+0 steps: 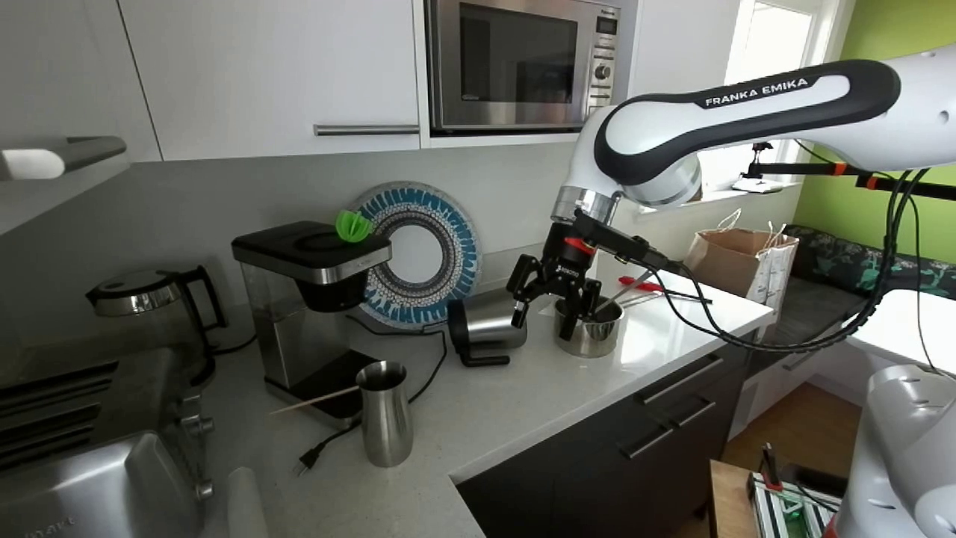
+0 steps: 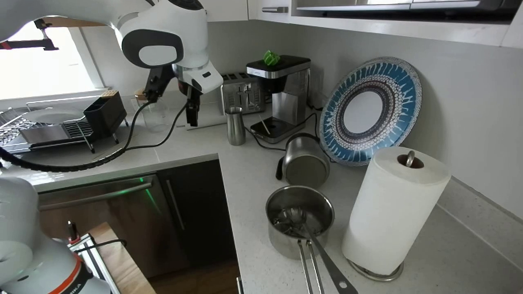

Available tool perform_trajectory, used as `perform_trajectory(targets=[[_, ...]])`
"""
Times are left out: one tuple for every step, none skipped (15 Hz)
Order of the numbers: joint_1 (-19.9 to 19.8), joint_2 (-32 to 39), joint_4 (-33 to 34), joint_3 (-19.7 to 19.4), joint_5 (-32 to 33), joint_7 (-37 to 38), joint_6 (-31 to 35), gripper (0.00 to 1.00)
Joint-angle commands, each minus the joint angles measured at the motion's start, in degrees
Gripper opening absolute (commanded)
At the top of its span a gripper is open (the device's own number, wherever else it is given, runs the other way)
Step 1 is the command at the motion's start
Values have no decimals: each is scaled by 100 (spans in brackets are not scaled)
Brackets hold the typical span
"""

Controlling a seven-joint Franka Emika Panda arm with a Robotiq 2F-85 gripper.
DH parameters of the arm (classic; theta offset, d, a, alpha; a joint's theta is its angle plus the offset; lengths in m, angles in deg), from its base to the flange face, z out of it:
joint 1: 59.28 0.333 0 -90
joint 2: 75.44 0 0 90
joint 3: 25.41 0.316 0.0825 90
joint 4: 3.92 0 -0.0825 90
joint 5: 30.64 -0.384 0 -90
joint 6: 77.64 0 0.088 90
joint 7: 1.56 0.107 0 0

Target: Put the kettle upright

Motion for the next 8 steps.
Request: perform_trajectory(targets=[[12,-1,56,-42,298,-153,-196,100],[-43,-2,138,-142,700,-533,-517,100],[-106,-7,225,-310,940,-866,-799,100],[-175,-32,291,-417,1258,-1143,-1058,100],[-253,-71,351,-548,1582,-1470,-1301,100],[-342,-74,451,-691,1922,-1820,-1528,100],[-406,-20,556,-830,2222,-2196,-1694,100],[-457,62,690,-1007,2451,-2629,-1856,100]])
